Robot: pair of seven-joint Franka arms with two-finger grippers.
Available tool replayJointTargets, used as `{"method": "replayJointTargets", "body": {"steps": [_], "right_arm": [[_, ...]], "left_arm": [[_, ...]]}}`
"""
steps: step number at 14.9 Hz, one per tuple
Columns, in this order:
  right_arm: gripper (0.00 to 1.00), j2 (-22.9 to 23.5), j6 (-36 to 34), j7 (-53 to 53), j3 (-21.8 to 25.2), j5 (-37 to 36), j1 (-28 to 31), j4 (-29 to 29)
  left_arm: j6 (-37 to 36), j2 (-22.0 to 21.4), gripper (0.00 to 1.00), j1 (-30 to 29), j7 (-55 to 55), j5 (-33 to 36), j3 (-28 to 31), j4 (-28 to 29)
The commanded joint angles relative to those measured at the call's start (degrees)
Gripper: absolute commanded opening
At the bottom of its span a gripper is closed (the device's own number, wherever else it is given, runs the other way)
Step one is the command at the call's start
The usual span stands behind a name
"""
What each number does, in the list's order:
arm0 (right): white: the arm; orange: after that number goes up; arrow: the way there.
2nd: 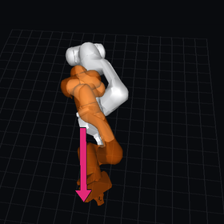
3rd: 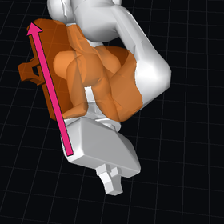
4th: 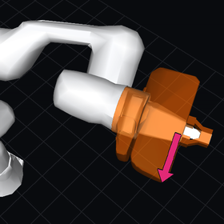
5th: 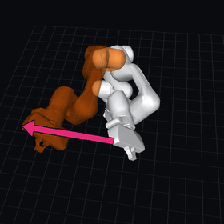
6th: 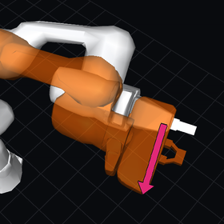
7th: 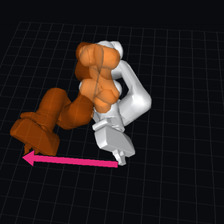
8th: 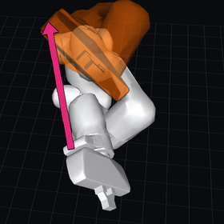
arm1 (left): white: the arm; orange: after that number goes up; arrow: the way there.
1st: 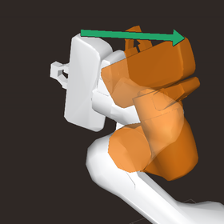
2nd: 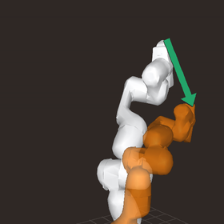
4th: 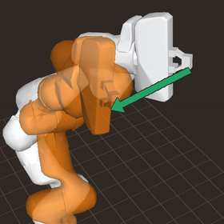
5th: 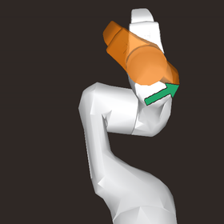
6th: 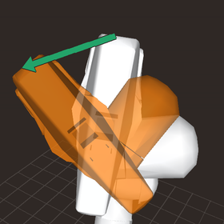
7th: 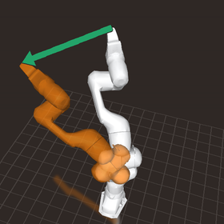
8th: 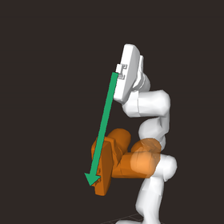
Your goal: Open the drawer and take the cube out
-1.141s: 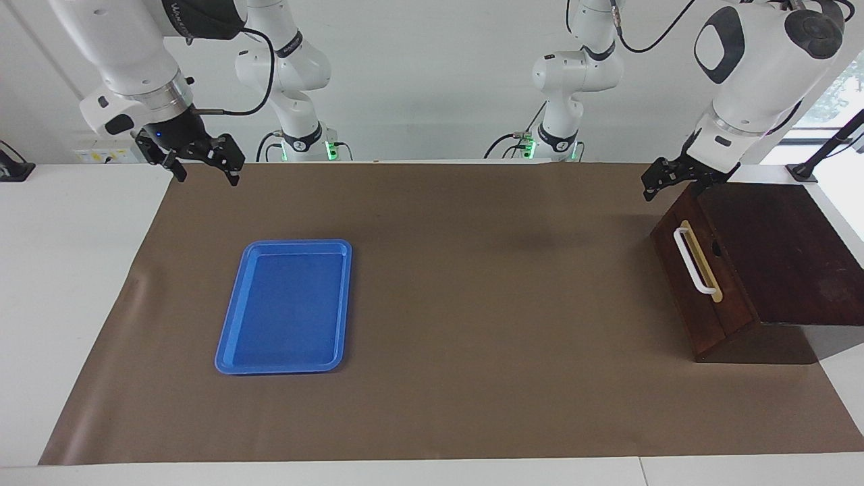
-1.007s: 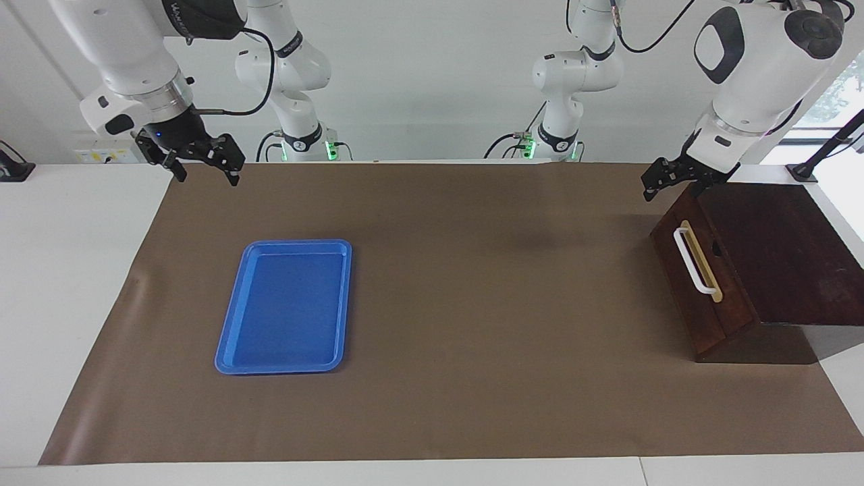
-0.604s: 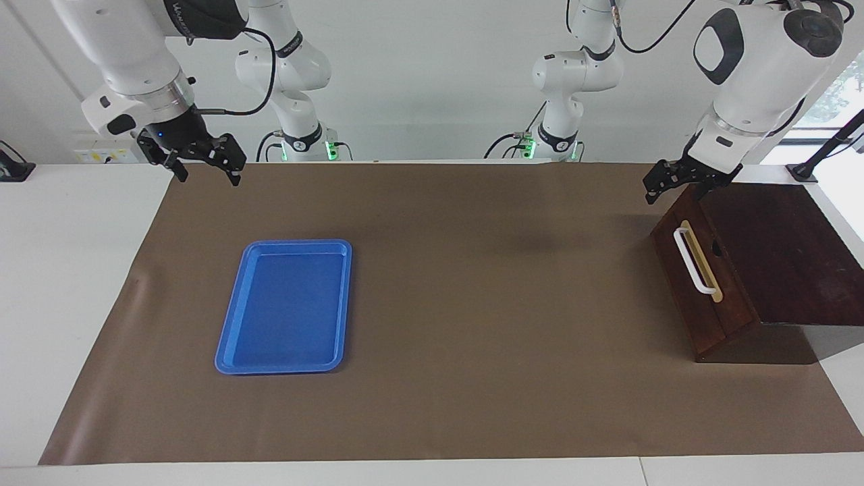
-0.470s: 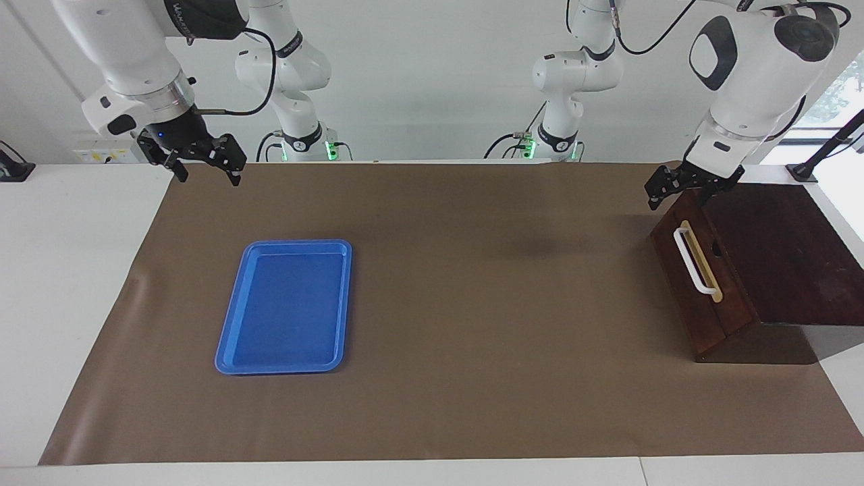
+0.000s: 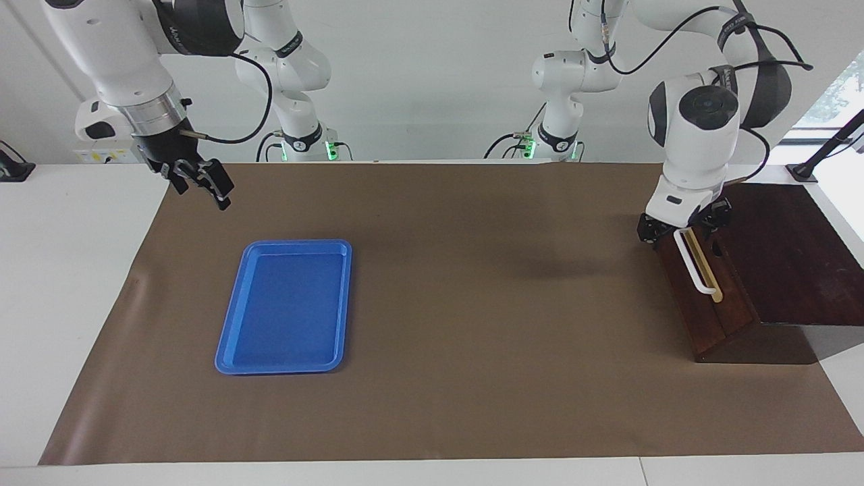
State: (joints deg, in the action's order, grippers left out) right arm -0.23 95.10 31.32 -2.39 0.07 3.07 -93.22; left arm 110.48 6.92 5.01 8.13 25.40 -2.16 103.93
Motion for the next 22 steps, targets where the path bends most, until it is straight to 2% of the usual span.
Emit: {"method": "replayJointTargets", "body": {"steps": [1,5,7,9,12,16,22], "right_arm": [[1.00,1.7,1.9,11.5,-0.4,1.3,-0.8,-1.3],[1.00,7.0,5.5,31.6,-0.4,9.1,-3.1,-0.6],[1.00,9.3,7.9,45.3,-0.4,17.9,-4.8,-1.2],[1.00,9.8,9.4,52.4,-0.4,24.3,-5.5,-2.5],[1.00,10.5,15.5,62.3,-0.4,27.9,-8.6,-5.5],[1.00,12.2,19.0,63.2,-0.4,29.5,-12.1,-5.6],[1.00,16.5,20.6,51.2,-0.5,31.7,-14.6,-3.8]], "left_arm": [[6.0,2.7,1.00,-0.3,0.8,4.3,0.5,0.9],[10.0,4.2,1.00,-1.1,0.8,6.9,0.5,3.0],[10.6,6.2,1.00,-1.1,0.8,8.4,0.6,2.9],[11.4,6.9,1.00,-1.5,0.8,9.9,0.7,2.9],[11.7,7.1,1.00,-1.8,0.8,10.1,0.7,3.0],[11.7,7.3,1.00,-1.8,0.8,10.0,0.6,3.4],[13.8,8.4,1.00,-1.0,6.5,9.9,0.4,4.6]]}}
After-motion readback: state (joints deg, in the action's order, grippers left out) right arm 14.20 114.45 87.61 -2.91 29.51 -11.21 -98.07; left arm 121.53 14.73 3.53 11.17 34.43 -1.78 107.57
